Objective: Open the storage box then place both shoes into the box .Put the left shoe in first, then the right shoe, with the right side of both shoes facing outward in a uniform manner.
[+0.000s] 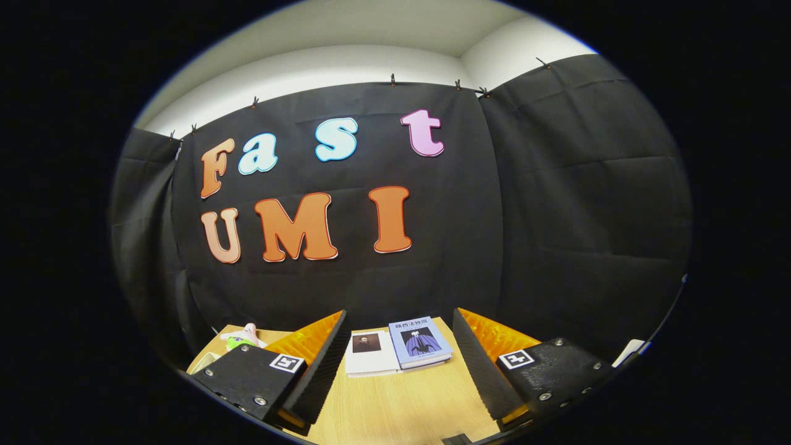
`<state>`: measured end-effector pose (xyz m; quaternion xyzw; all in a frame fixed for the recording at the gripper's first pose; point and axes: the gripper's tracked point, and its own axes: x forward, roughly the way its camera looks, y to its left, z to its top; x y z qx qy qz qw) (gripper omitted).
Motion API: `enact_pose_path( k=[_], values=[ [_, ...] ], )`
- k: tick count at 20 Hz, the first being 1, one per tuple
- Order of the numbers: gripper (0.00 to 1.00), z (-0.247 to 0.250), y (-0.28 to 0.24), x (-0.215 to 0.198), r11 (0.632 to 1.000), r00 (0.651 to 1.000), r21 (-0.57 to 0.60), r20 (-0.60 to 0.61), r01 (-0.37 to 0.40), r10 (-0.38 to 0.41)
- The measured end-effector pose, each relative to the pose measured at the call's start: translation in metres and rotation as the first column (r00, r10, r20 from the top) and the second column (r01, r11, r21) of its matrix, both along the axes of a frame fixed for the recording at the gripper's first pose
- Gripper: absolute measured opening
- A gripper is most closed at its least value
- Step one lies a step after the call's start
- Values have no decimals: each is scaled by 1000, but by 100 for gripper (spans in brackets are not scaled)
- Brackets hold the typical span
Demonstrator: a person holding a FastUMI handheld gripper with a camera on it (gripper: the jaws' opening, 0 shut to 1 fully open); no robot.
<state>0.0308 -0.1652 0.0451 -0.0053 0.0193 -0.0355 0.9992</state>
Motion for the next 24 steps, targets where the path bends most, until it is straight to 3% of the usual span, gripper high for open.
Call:
enact_pose_path(
  k=[11,24],
  values=[
    [99,4,-21,-9,999,999,9,20,46,-47],
    [99,7,-11,6,1000,1000,1,24,19,-19]
  ],
)
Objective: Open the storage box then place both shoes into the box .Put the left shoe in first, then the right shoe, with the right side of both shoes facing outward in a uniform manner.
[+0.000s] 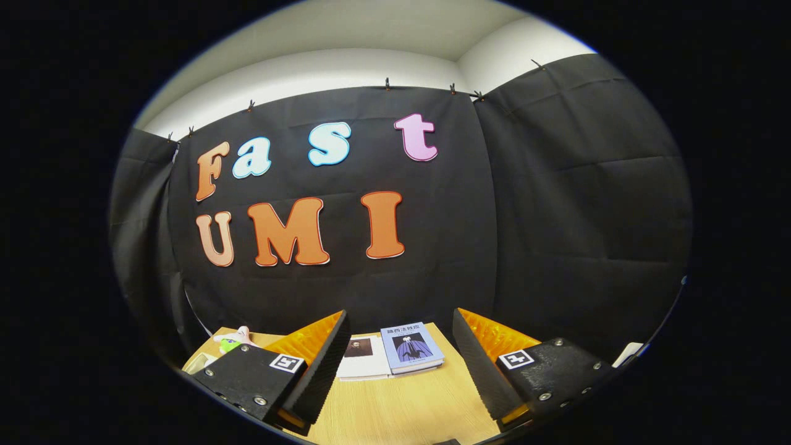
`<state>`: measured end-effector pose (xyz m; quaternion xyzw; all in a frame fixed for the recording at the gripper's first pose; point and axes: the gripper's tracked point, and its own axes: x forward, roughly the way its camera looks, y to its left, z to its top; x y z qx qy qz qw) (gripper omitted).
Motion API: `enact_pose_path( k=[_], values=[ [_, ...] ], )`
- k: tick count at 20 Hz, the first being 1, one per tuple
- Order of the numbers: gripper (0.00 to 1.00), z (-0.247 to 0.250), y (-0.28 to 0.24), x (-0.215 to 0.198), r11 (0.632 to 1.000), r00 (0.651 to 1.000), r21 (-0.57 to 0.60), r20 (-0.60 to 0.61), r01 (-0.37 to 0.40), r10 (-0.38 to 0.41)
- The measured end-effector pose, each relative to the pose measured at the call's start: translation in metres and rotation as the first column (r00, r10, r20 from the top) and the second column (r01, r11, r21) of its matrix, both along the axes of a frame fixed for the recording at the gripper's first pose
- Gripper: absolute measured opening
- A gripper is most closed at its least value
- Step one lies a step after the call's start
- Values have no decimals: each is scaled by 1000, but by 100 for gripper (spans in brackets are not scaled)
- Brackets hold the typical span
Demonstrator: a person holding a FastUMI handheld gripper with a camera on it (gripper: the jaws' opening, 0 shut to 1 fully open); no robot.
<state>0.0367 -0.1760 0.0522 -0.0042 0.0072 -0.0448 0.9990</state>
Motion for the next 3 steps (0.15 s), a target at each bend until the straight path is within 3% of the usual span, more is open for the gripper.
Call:
enact_pose_path(
  k=[3],
  values=[
    [99,-2,6,5,1000,1000,-7,-6,-2,2]
  ],
)
